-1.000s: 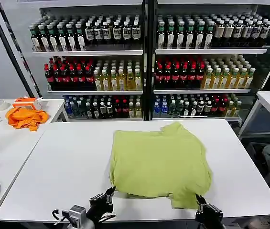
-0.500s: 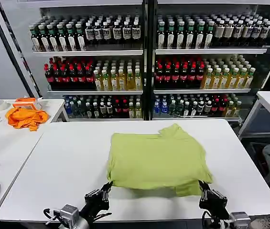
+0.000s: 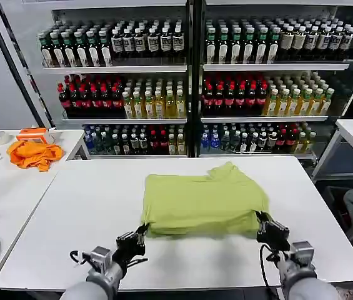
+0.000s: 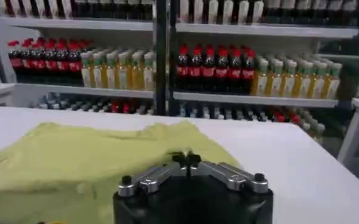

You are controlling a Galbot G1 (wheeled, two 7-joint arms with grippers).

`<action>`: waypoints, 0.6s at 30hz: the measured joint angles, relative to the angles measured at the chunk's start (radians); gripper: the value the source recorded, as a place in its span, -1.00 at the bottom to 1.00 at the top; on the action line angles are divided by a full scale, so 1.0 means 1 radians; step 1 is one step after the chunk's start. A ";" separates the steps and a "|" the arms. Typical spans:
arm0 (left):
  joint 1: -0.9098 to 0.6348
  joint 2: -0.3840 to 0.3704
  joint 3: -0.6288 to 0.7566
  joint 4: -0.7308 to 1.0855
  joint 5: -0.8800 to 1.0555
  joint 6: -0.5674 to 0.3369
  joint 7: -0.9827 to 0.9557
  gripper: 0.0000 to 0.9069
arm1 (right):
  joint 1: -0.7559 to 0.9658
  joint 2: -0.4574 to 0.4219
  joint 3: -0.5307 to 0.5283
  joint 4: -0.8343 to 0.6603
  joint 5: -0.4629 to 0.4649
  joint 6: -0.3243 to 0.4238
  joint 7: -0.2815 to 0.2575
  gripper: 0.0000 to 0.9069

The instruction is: Fold and organize the clothes.

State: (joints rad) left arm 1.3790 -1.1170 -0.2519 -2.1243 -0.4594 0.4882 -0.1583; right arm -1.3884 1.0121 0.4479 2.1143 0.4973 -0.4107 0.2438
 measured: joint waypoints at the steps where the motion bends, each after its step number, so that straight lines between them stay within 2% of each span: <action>1: -0.018 -0.002 0.006 0.017 0.002 -0.002 0.000 -0.96 | 0.015 -0.002 -0.007 -0.016 0.001 0.001 0.000 -1.00; 7: -0.116 -0.013 0.041 0.110 0.015 -0.015 0.000 -0.96 | 0.080 -0.001 -0.045 -0.096 -0.006 0.005 -0.003 -1.00; 8: -0.130 -0.015 0.047 0.122 0.018 -0.017 0.000 -0.96 | 0.088 0.000 -0.050 -0.107 -0.009 0.005 -0.003 0.38; 9: -0.142 -0.017 0.053 0.135 0.021 -0.019 0.000 -0.96 | 0.096 0.002 -0.055 -0.117 -0.012 0.003 -0.003 1.00; 10: -0.154 -0.020 0.059 0.150 0.024 -0.021 0.000 -0.71 | 0.104 0.004 -0.062 -0.129 -0.016 0.001 -0.003 1.00; 11: -0.165 -0.022 0.064 0.161 0.027 -0.023 0.000 -0.27 | 0.110 0.006 -0.067 -0.137 -0.019 -0.001 -0.004 1.00; 12: -0.174 -0.024 0.070 0.173 0.030 -0.025 0.000 1.00 | 0.116 0.009 -0.071 -0.146 -0.023 -0.003 -0.005 1.00; 18: -0.209 -0.039 0.087 0.219 0.054 -0.028 0.000 1.00 | 0.126 0.020 -0.077 -0.169 -0.049 0.000 -0.015 1.00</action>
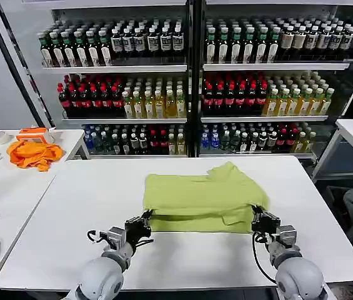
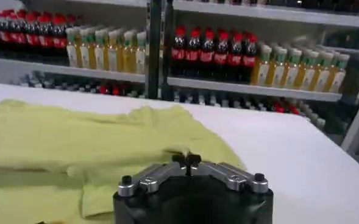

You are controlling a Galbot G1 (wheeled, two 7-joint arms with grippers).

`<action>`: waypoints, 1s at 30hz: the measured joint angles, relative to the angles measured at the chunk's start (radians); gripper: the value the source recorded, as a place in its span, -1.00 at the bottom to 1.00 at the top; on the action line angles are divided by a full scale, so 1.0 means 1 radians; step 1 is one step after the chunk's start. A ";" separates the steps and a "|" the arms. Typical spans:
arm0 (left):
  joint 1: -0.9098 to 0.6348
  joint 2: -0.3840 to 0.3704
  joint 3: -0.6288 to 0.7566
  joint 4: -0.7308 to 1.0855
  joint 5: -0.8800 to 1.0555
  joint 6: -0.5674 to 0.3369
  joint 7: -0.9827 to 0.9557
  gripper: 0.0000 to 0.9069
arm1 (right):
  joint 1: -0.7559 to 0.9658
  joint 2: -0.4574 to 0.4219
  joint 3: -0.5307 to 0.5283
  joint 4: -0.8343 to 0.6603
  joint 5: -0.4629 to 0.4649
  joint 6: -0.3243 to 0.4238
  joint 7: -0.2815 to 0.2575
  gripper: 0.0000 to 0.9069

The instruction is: Fold and organize the clothes.

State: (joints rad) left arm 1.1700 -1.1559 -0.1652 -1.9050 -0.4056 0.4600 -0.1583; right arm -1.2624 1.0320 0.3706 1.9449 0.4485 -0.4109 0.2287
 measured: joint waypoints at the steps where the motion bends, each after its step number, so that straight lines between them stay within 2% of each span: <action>1: -0.002 -0.002 0.000 0.003 0.003 0.000 0.000 1.00 | -0.001 0.002 0.001 0.000 -0.005 0.001 -0.001 1.00; 18: 0.067 -0.030 -0.026 -0.014 0.030 0.002 -0.015 1.00 | -0.104 0.014 0.081 0.040 -0.022 -0.015 0.008 1.00; 20: 0.071 -0.034 -0.027 -0.012 0.032 0.003 -0.017 -0.09 | -0.111 0.016 0.087 0.037 -0.014 -0.021 0.010 1.00; 21: 0.073 -0.037 -0.027 -0.010 0.034 0.004 -0.017 -0.93 | -0.114 0.018 0.090 0.035 -0.010 -0.024 0.012 1.00; 23: 0.075 -0.039 -0.026 -0.007 0.036 0.004 -0.018 -0.96 | -0.116 0.020 0.093 0.027 -0.001 -0.032 0.013 1.00; 24: 0.076 -0.041 -0.025 -0.004 0.037 0.004 -0.020 -0.96 | -0.116 0.022 0.093 0.022 0.005 -0.037 0.015 0.69; 25: 0.077 -0.042 -0.025 -0.002 0.038 0.004 -0.021 -0.96 | -0.116 0.023 0.093 0.017 0.010 -0.042 0.015 -0.44; 26: 0.078 -0.044 -0.025 0.001 0.039 0.003 -0.021 -0.96 | -0.115 0.024 0.093 0.010 0.014 -0.047 0.014 -0.80; 27: 0.080 -0.045 -0.025 0.002 0.041 0.001 -0.022 -0.96 | -0.114 0.025 0.093 0.004 0.019 -0.050 0.014 -1.00; 30: 0.087 -0.046 -0.025 0.008 0.043 -0.006 -0.022 -0.96 | -0.110 0.029 0.090 -0.010 0.036 -0.058 0.015 -1.00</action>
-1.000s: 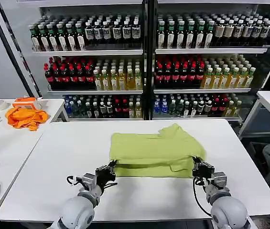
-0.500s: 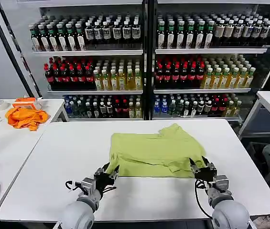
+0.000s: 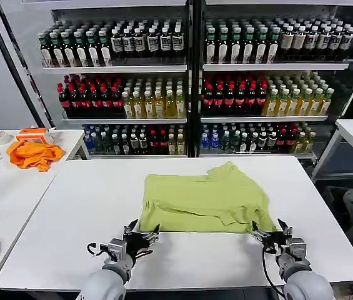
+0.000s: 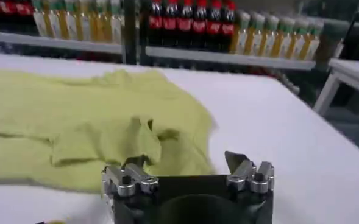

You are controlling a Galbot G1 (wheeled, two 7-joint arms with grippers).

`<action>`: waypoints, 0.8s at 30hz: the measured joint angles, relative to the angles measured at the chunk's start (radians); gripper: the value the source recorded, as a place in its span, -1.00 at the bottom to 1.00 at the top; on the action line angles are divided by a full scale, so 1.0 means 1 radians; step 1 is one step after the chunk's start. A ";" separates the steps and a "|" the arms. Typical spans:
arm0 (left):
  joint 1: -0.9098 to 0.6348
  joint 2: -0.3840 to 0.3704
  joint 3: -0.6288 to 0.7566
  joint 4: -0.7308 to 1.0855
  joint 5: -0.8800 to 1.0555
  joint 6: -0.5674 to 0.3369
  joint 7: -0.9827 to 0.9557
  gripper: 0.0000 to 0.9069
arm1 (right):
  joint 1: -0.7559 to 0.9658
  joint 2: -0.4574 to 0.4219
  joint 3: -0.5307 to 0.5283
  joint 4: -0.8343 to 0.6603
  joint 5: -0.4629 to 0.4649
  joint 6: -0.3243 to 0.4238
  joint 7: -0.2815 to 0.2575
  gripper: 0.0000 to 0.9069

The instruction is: Fold and organize the clothes.

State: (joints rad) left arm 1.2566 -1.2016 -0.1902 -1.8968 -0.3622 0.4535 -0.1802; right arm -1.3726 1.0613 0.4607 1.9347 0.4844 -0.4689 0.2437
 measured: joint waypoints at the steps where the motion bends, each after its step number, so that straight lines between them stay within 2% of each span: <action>1: 0.002 0.000 0.000 0.001 0.000 -0.002 0.000 -0.96 | 0.002 0.001 -0.001 -0.003 0.005 -0.002 0.000 -1.00; 24: 0.034 0.015 -0.011 -0.007 -0.013 -0.023 0.019 -0.96 | -0.028 0.005 0.005 -0.001 0.034 -0.011 0.001 -1.00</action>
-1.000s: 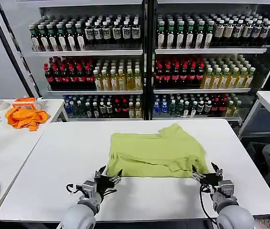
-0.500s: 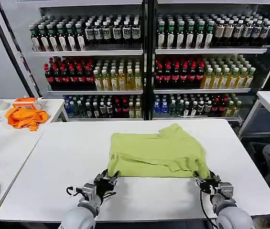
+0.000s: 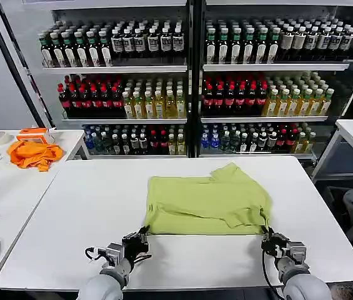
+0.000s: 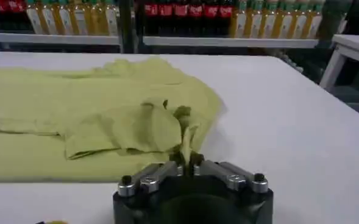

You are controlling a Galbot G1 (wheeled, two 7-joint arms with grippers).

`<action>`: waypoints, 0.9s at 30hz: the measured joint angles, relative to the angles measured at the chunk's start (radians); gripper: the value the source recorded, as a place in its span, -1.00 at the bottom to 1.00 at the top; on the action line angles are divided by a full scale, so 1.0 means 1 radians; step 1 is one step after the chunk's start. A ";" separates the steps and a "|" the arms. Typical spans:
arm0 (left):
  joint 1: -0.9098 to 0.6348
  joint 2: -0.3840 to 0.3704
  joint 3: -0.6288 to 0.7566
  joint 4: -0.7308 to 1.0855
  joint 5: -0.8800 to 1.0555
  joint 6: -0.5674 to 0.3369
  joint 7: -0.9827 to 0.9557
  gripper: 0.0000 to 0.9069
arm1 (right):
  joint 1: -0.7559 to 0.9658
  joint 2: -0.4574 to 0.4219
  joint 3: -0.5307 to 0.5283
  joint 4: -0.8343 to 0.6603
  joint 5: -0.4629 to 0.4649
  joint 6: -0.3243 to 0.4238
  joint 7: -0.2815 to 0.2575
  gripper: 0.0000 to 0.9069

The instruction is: Fold and organize the clothes.

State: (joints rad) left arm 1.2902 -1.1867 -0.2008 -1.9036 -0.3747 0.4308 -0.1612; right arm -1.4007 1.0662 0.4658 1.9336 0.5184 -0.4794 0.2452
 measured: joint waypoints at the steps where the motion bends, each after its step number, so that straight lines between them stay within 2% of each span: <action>1: 0.003 0.001 -0.002 -0.002 -0.001 0.000 0.000 -0.96 | -0.004 -0.001 0.000 0.004 0.000 -0.001 0.000 -1.00; 11: 0.070 0.024 -0.031 -0.056 -0.002 -0.001 0.002 -0.96 | -0.078 -0.013 -0.015 0.088 -0.016 -0.012 -0.002 -1.00; 20: 0.221 0.071 -0.097 -0.169 -0.002 -0.002 0.000 -0.96 | -0.201 -0.040 -0.002 0.202 -0.043 -0.016 -0.007 -1.00; 21: 0.240 0.076 -0.105 -0.183 -0.002 -0.003 0.001 -0.96 | -0.218 -0.044 0.000 0.216 -0.047 -0.016 -0.007 -0.42; 22: 0.259 0.081 -0.114 -0.197 -0.001 -0.004 0.001 -0.96 | -0.232 -0.047 0.002 0.229 -0.050 -0.017 -0.008 -0.42; 23: 0.282 0.088 -0.125 -0.211 0.000 -0.005 0.001 0.11 | -0.247 -0.051 0.004 0.240 -0.054 -0.018 -0.009 1.00; 24: 0.303 0.093 -0.135 -0.225 0.000 -0.006 0.000 1.00 | -0.262 -0.055 0.006 0.253 -0.059 -0.020 -0.011 1.00; 27: 0.363 0.107 -0.165 -0.264 0.002 -0.005 -0.004 1.00 | -0.296 -0.062 0.007 0.284 -0.074 -0.021 -0.015 1.00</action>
State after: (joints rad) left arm 1.6535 -1.0798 -0.3656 -2.1674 -0.3726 0.4258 -0.1654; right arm -1.6966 1.0046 0.4731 2.2176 0.4448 -0.5008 0.2299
